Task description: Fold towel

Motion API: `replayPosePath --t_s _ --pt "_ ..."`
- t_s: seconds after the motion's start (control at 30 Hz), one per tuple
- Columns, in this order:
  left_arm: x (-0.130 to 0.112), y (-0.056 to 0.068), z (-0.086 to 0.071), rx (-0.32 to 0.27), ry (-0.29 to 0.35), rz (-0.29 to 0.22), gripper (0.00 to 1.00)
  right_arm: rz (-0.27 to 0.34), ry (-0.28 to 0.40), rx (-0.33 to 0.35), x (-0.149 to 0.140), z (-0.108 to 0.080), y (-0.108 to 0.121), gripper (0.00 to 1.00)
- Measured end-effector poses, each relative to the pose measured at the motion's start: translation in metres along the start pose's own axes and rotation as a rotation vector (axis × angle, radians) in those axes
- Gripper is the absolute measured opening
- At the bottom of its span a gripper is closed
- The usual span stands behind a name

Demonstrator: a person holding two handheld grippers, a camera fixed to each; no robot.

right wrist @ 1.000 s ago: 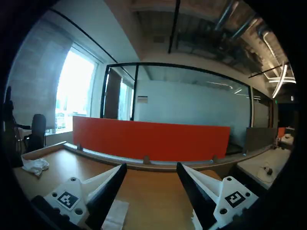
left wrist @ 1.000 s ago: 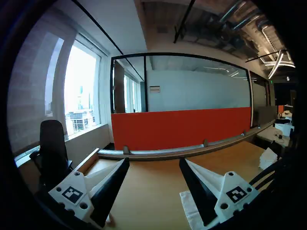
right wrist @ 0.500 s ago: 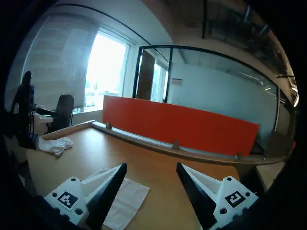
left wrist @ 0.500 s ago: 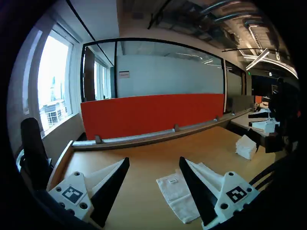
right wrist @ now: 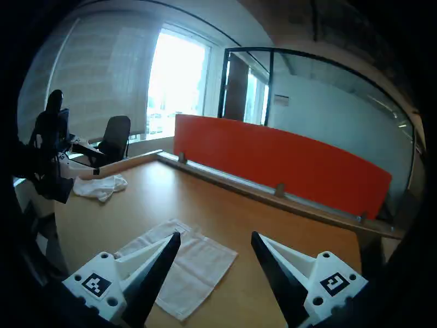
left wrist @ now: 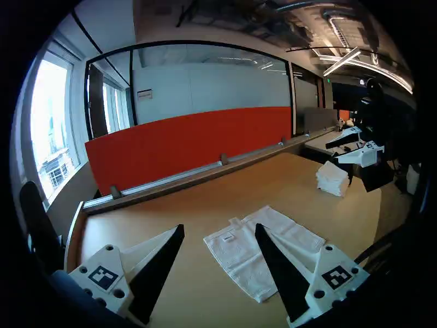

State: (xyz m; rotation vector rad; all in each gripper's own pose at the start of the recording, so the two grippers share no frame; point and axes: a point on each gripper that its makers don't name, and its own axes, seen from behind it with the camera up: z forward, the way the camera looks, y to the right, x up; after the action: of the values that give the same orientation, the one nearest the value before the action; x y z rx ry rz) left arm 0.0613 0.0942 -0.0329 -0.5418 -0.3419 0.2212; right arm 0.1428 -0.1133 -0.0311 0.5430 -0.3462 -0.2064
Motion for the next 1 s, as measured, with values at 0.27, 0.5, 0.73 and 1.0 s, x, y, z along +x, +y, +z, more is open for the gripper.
replayPosePath --t_s 0.27,0.5,0.73,1.0 --pt "-0.023 0.013 0.005 -0.026 -0.030 0.010 0.96 -0.011 -0.042 0.026 -0.029 0.008 -0.009 1.00" --pt "-0.039 0.024 0.015 -0.046 -0.047 0.021 0.96 -0.017 -0.076 0.050 -0.054 0.015 -0.018 1.00" --pt "-0.064 0.037 0.023 -0.075 -0.085 0.020 0.96 -0.021 -0.112 0.062 -0.080 0.023 -0.024 1.00" --pt "-0.099 0.049 0.033 -0.099 -0.139 0.029 0.96 -0.023 -0.157 0.083 -0.111 0.030 -0.034 1.00"
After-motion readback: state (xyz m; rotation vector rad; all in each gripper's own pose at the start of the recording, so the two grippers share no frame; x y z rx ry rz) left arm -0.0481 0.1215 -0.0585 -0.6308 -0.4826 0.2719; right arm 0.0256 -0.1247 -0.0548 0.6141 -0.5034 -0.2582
